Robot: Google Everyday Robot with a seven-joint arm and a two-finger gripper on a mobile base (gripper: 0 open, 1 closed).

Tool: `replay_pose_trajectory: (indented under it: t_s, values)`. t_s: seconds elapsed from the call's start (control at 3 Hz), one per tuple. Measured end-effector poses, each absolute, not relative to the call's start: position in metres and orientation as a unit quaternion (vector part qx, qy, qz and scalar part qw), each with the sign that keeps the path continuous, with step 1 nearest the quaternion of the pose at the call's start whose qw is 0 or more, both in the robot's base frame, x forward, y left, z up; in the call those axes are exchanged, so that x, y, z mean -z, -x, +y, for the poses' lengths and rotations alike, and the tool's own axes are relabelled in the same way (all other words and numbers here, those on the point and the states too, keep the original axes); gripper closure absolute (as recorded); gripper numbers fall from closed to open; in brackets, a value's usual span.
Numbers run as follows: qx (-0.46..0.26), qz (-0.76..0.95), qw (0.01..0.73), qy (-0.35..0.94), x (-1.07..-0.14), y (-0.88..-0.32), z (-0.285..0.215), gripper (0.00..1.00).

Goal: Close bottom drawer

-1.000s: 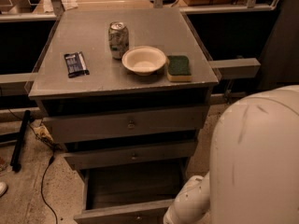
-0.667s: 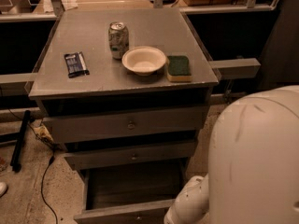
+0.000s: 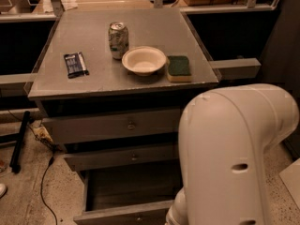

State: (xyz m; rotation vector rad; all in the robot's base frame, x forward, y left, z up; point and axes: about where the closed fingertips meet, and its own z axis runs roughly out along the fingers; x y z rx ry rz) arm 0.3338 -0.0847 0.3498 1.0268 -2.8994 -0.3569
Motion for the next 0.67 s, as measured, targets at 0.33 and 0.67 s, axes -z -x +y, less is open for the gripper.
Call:
replay_pose_trajectory:
  t_s: [0.33, 0.67]
  values:
    - [0.095, -0.948, 0.032, -0.302, -0.3248, -0.3475, -0.1018, 1.0]
    - [0.095, -0.948, 0.032, -0.302, -0.3248, -0.3475, -0.1018, 1.0]
